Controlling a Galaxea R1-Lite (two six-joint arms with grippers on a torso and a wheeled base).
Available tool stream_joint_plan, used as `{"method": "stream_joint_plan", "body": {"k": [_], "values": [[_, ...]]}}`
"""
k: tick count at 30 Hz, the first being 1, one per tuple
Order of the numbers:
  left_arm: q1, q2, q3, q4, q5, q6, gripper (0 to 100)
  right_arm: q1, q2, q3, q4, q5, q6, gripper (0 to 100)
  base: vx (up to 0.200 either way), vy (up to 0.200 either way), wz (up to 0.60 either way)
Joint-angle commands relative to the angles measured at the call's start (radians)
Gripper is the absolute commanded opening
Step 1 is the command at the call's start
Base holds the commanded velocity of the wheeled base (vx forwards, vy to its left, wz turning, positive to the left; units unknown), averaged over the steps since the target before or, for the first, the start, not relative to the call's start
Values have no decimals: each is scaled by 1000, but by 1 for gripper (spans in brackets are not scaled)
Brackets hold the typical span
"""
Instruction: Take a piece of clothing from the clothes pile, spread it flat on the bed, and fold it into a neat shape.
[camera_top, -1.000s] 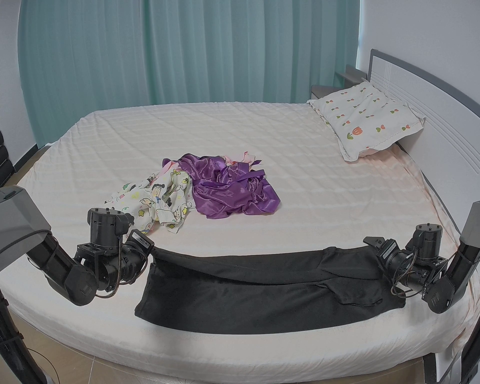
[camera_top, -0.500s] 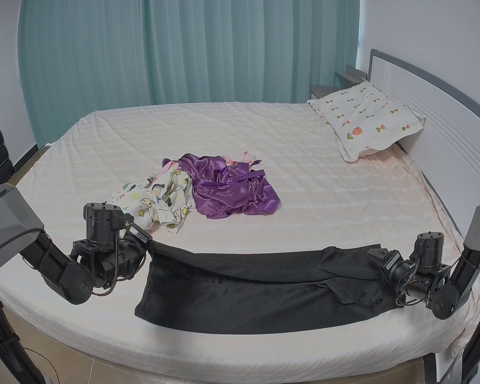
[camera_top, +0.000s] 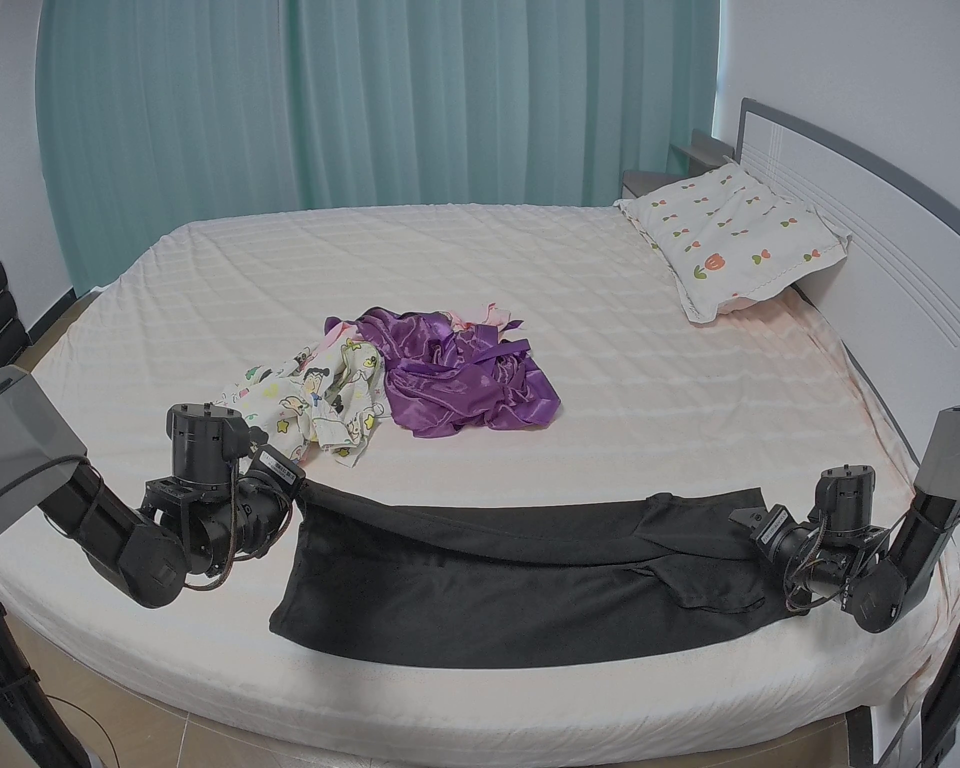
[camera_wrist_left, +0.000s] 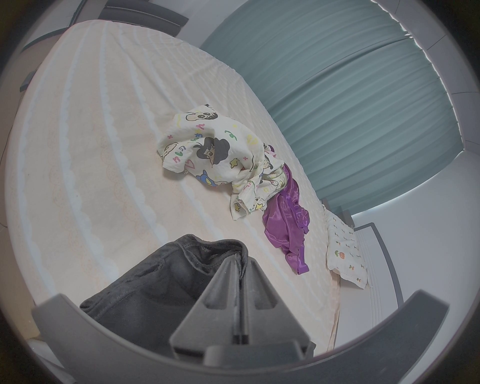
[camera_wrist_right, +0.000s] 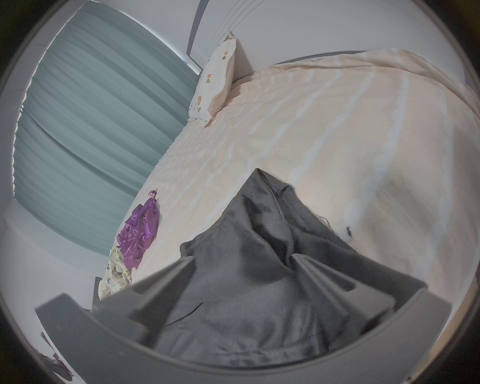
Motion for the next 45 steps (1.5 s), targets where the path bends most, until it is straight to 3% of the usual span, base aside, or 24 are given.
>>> {"method": "stream_joint_plan", "body": {"k": [1, 11, 24, 45], "values": [[3, -1, -5, 2, 1, 0, 0, -2, 59, -39, -1, -3, -27, 0, 0, 0, 0], [8, 8, -42, 6, -1, 1, 0, -5, 34, -74, -1, -23, -34, 0, 0, 0, 0], [60, 49, -214, 9, -4, 3, 0, -66, 31, -333, -8, -19, -27, 0, 0, 0, 0], [55, 163, -56, 8, -5, 41, 0, -72, 71, -80, -24, 14, -34, 0, 0, 0, 0]]}}
